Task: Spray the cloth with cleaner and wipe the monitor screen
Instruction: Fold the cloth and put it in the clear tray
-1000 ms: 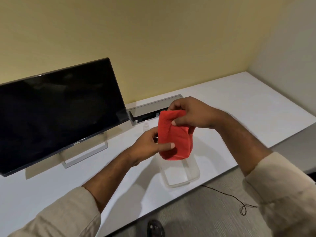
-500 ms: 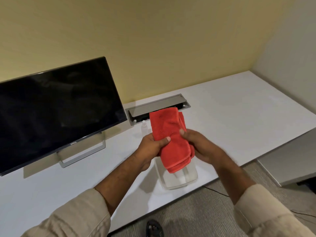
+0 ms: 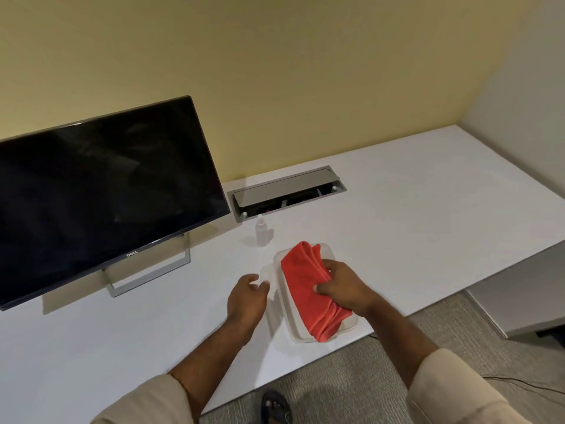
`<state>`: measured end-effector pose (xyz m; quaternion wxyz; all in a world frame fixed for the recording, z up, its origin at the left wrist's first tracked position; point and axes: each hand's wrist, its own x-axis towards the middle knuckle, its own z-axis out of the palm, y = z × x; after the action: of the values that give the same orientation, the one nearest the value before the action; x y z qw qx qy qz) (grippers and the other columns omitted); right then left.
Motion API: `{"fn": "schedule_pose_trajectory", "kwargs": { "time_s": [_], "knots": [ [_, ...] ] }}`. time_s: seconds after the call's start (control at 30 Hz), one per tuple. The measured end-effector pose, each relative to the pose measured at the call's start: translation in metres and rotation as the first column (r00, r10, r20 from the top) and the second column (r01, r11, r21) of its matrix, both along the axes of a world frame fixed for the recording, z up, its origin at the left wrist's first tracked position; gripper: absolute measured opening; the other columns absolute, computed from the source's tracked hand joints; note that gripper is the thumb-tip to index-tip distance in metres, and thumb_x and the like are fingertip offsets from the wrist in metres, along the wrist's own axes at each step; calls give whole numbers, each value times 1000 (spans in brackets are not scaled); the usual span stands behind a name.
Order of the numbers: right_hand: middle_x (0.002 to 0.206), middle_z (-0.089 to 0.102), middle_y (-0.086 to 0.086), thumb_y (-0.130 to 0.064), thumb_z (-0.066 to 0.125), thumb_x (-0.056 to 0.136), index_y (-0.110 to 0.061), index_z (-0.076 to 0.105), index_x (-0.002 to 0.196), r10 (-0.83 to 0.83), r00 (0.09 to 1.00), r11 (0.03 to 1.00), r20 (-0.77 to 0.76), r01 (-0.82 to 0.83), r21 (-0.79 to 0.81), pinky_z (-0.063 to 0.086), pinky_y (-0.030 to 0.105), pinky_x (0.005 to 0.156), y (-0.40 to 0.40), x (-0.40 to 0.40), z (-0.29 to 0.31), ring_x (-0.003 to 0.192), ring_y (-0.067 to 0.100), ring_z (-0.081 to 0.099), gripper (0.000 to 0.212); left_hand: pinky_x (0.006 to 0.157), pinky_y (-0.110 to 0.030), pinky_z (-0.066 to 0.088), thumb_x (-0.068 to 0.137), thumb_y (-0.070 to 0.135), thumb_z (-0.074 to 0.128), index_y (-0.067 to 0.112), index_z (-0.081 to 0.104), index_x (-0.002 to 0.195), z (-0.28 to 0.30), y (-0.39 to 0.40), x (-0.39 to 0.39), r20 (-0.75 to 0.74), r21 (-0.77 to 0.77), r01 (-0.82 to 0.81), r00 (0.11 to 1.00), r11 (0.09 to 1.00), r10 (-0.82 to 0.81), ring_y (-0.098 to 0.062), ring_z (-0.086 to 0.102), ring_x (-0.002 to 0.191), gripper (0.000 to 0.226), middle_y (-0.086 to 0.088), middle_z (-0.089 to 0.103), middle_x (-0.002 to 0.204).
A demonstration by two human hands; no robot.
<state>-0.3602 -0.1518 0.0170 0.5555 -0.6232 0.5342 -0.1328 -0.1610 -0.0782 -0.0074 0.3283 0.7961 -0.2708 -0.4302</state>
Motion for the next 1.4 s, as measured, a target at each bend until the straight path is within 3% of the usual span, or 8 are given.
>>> {"fn": "schedule_pose_trajectory", "kwargs": {
  "time_s": [0.13, 0.37, 0.47, 0.63, 1.0, 1.07, 1.2, 1.4],
  "knots": [
    [106, 70, 10, 2, 60, 84, -8, 62, 120, -18, 1000, 997, -19, 19, 74, 56, 31, 79, -1, 10, -21, 95, 26, 69, 37, 75, -30, 59, 97, 34, 60, 22, 51, 141, -13, 12, -2, -203, 67, -14, 979, 998, 27, -22, 70, 97, 46, -3, 64, 128],
    [119, 66, 14, 2, 62, 88, -8, 51, 135, -61, 998, 981, -23, 65, 183, 53, 49, 96, 4, 14, -41, 108, 32, 65, 50, 70, -33, 63, 96, 17, 63, 19, 42, 148, -13, 16, -16, -454, 85, 32, 891, 996, 10, -27, 73, 87, 55, -12, 58, 137],
    [125, 61, 15, -6, 68, 85, -6, 41, 138, 84, 973, 988, -213, -54, 142, 49, 49, 100, 5, 18, -45, 115, 34, 60, 59, 70, -34, 63, 95, 10, 64, 17, 42, 148, -15, 16, -19, -451, 78, 47, 893, 996, -7, -31, 72, 94, 58, -14, 56, 137],
    [144, 36, 15, -39, 75, 80, -10, -1, 155, 79, 751, 974, -656, -198, -109, 46, 45, 100, 7, 32, -41, 124, 35, 49, 111, 66, -32, 63, 93, 5, 65, 16, 44, 146, -16, 14, -19, -463, 87, 40, 886, 995, 5, -30, 73, 90, 58, -15, 56, 133],
    [144, 32, 21, -26, 78, 80, -11, 6, 156, 196, 696, 946, -691, -321, -55, 50, 44, 96, 18, 38, -59, 117, 37, 55, 105, 64, -28, 61, 91, 10, 69, 14, 51, 135, -28, 14, -9, -507, 81, 23, 862, 996, 22, -23, 72, 79, 48, -10, 63, 114],
    [140, 36, 20, -25, 80, 77, -10, 6, 156, 197, 684, 946, -703, -321, -47, 52, 43, 94, 15, 39, -55, 114, 36, 56, 109, 72, -30, 61, 91, 21, 69, 15, 55, 130, -32, 13, -1, -429, 54, 45, 903, 998, -17, -20, 70, 84, 42, -5, 66, 110],
    [132, 53, 16, -32, 87, 70, -5, 29, 145, 209, 677, 953, -706, -303, -8, 49, 42, 97, -3, 43, -34, 117, 34, 57, 99, 98, -27, 46, 91, 27, 67, 18, 60, 126, -49, 14, 37, 57, -13, 168, 984, 986, -167, -21, 60, 117, 36, 0, 62, 128],
    [127, 61, 12, -37, 79, 78, -7, 54, 125, 150, 659, 922, -737, -363, -136, 48, 36, 94, -39, 61, 5, 116, 30, 57, 61, 111, -38, 40, 94, 32, 56, 8, 56, 136, -79, 35, 112, 586, 41, 293, 767, 955, -261, -31, 50, 131, 49, -11, 56, 140]
  ]
}}
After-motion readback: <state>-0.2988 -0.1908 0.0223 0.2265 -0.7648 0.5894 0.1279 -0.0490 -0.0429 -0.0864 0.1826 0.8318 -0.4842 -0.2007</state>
